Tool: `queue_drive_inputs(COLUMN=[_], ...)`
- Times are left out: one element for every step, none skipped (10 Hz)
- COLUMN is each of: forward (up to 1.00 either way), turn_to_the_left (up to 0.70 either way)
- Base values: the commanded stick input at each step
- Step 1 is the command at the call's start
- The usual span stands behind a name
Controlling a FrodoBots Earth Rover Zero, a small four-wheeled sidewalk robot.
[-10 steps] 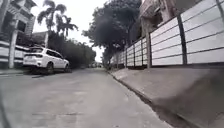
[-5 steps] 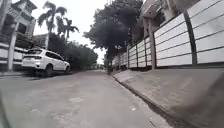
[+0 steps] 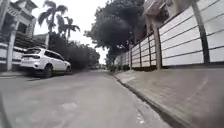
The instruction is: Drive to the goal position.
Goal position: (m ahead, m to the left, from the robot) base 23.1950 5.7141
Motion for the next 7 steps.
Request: queue_drive_inputs(forward=[0.7, 0.7, 0.7, 0.7, 0.7, 0.7, 0.7], turn_to_the_left=[0.0, 0.0, 0.0, 0.0, 0.0, 0.0, 0.0])
